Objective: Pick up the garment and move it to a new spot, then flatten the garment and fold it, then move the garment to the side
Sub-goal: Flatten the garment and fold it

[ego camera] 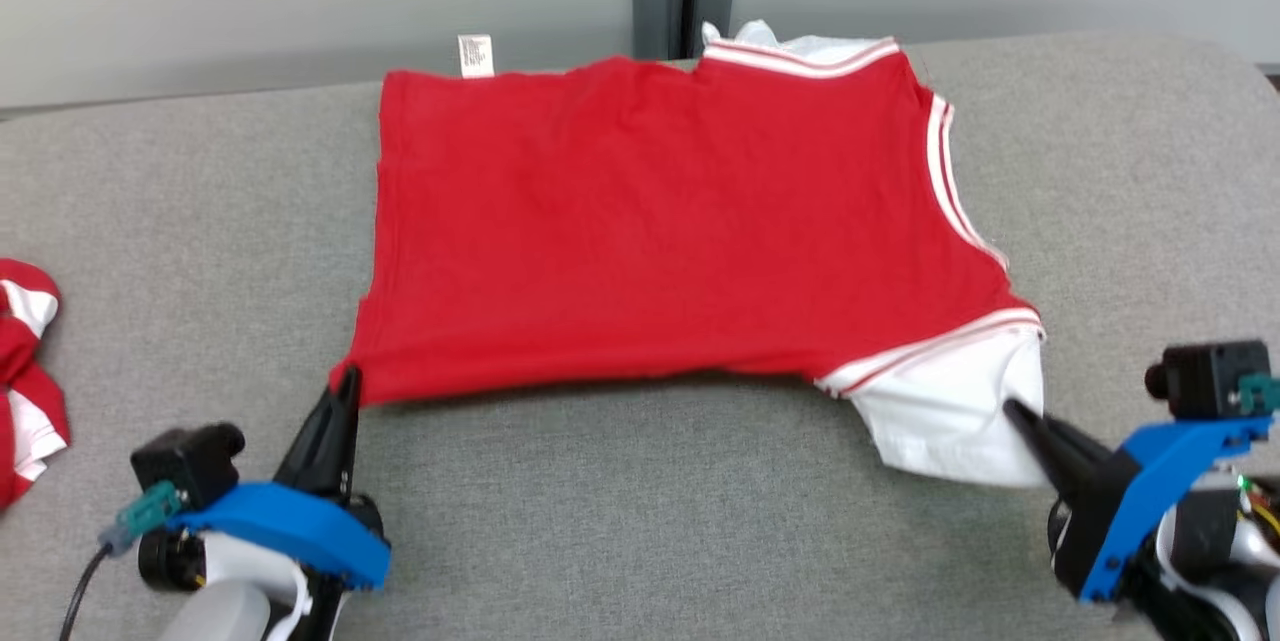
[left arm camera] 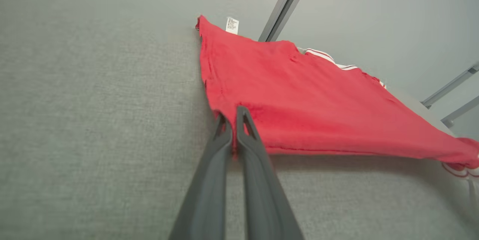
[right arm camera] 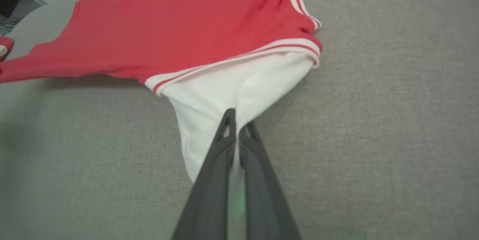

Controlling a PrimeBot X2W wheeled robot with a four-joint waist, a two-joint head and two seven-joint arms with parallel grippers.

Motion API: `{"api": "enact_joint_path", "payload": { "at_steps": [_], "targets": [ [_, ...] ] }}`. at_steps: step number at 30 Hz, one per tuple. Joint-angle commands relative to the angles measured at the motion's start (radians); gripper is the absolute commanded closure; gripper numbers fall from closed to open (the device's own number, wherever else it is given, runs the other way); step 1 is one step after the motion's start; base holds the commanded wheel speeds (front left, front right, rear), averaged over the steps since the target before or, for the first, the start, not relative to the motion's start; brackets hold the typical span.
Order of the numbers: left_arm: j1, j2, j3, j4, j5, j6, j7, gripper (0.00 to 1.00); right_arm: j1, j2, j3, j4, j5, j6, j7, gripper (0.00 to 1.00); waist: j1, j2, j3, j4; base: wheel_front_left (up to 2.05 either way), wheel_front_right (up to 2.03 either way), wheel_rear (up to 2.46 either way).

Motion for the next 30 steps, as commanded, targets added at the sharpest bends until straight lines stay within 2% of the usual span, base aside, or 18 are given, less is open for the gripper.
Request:
{"api": "enact_joint_path", "payload": {
  "at_steps": [1, 5, 10, 13, 16, 21, 25, 30],
  "targets": [
    [0.027, 0.01, -0.001, -0.017, 0.002, 0.012, 0.007, 1.0, 0.031, 0.006, -0.009, -0.023, -0.012, 0.0, 0.016, 1.0, 0.0004, 0.0, -0.02, 0.002, 0.0, 0.0, 0.0],
    [0.136, 0.062, -0.009, -0.134, 0.002, 0.075, 0.069, 1.0, 0.131, 0.048, -0.035, -0.12, -0.047, 0.0, 0.1, 1.0, 0.0004, 0.0, -0.033, -0.003, 0.0, 0.0, 0.0],
    [0.25, 0.162, -0.057, -0.298, 0.054, 0.141, 0.176, 1.0, 0.238, 0.073, -0.066, -0.213, -0.095, 0.0, 0.22, 1.0, 0.0004, 0.0, -0.034, 0.003, 0.0, 0.0, 0.0],
    [0.286, 0.222, -0.075, -0.386, 0.082, 0.181, 0.246, 1.0, 0.258, 0.078, -0.074, -0.257, -0.114, 0.0, 0.262, 1.0, 0.0004, 0.0, -0.028, 0.006, 0.0, 0.0, 0.0],
    [0.294, 0.266, -0.084, -0.469, 0.087, 0.199, 0.318, 1.0, 0.235, 0.073, -0.068, -0.277, -0.14, 0.0, 0.285, 1.0, 0.0004, 0.0, -0.02, 0.012, 0.0, 0.0, 0.0],
    [0.205, 0.325, -0.107, -0.562, 0.086, 0.177, 0.467, 1.0, 0.155, 0.025, -0.032, -0.274, -0.147, 0.0, 0.347, 1.0, 0.0004, 0.0, 0.005, 0.023, 0.0, 0.0, 0.0],
    [0.096, 0.323, -0.125, -0.574, 0.046, 0.117, 0.569, 1.0, 0.053, -0.036, -0.002, -0.235, -0.147, 0.0, 0.415, 1.0, 0.0004, 0.0, 0.031, 0.025, 0.0, 0.0, 0.0],
    [-0.038, 0.306, -0.116, -0.508, -0.04, 0.046, 0.674, 1.0, -0.121, -0.109, 0.06, -0.16, -0.103, 0.0, 0.452, 1.0, 0.0004, 0.0, 0.071, 0.014, 0.0, 0.0, 0.0]
  ]
}}
